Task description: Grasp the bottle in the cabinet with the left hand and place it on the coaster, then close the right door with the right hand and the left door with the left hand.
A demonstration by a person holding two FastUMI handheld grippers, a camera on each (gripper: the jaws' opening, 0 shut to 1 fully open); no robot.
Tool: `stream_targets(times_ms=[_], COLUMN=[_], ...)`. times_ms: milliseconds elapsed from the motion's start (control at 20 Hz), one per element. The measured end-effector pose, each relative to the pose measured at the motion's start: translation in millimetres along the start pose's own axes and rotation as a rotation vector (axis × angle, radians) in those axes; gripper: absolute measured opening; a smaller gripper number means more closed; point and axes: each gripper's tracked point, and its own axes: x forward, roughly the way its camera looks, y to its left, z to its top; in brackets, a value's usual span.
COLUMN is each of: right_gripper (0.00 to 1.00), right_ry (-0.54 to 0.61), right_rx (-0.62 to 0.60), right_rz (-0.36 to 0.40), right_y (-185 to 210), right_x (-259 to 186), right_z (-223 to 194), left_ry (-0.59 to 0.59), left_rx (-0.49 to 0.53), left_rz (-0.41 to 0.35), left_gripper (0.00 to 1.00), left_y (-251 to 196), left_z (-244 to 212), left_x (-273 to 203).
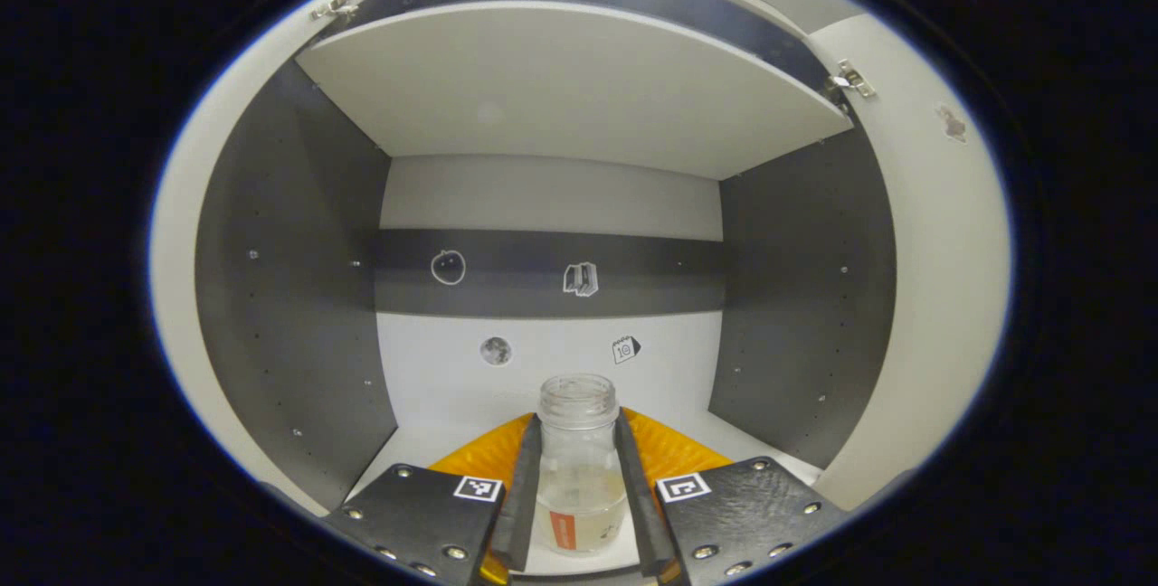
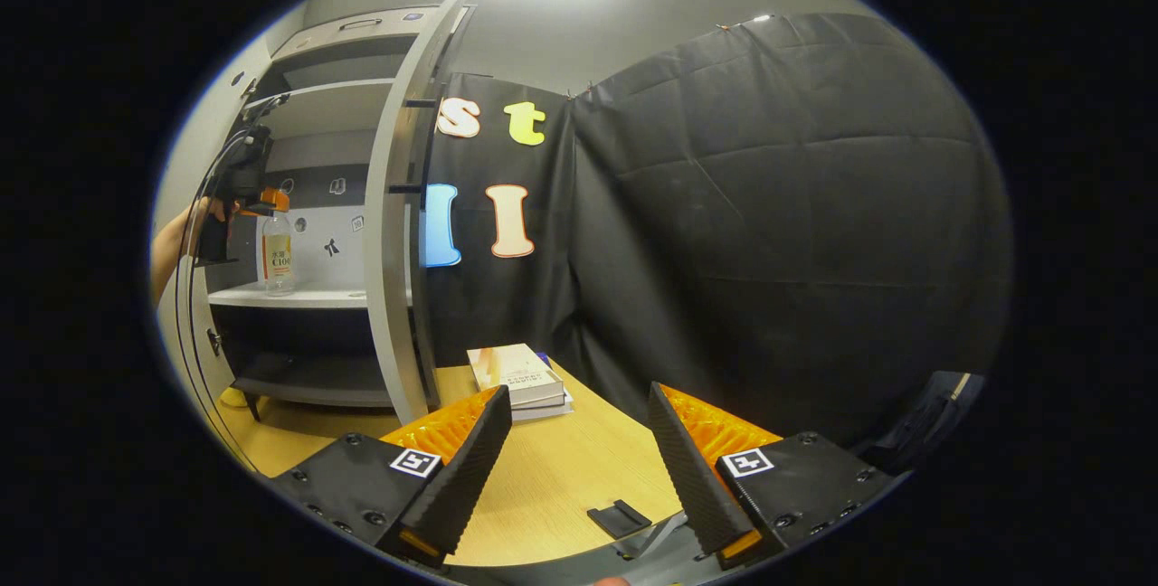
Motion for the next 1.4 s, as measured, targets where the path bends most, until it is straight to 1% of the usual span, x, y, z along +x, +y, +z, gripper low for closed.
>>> stream_targets(times_ms=[300, 350, 400, 750, 1100, 1400], right_gripper=[0.97, 0.95, 0.97, 0.97, 0.97, 0.97], right_ry=[-0.007, -0.008, -0.008, -0.005, 0.007, 0.013], right_rx=[-0.004, -0.002, 0.0, -0.003, -0.022, -0.027], right_rz=[0.073, 0.085, 0.099, 0.173, 0.251, 0.306], right_y=[-4.1, -5.1, -5.7, -17.7, -31.1, -35.7], right_x=[-0.5, -0.5, -1.2, -11.3, -19.6, -21.1], right_z=[2.8, 2.7, 2.8, -0.7, -4.3, -10.8], left_ry=[-0.027, -0.028, -0.03, -0.04, -0.013, 0.008], left_rx=[-0.009, -0.002, 0.005, 0.011, 0.001, -0.01], left_rz=[0.003, 0.009, 0.016, 0.037, 0.055, 0.077], left_gripper=[0.48, 0.48, 0.47, 0.48, 0.47, 0.47], left_y=[-5.2, -5.4, -6.0, -18.2, -40.4, -49.0], left_z=[6.8, 5.9, 5.8, 1.5, -33.5, -64.3], left_x=[-43.7, -52.3, -60.1, -106.3, -148.8, -178.8])
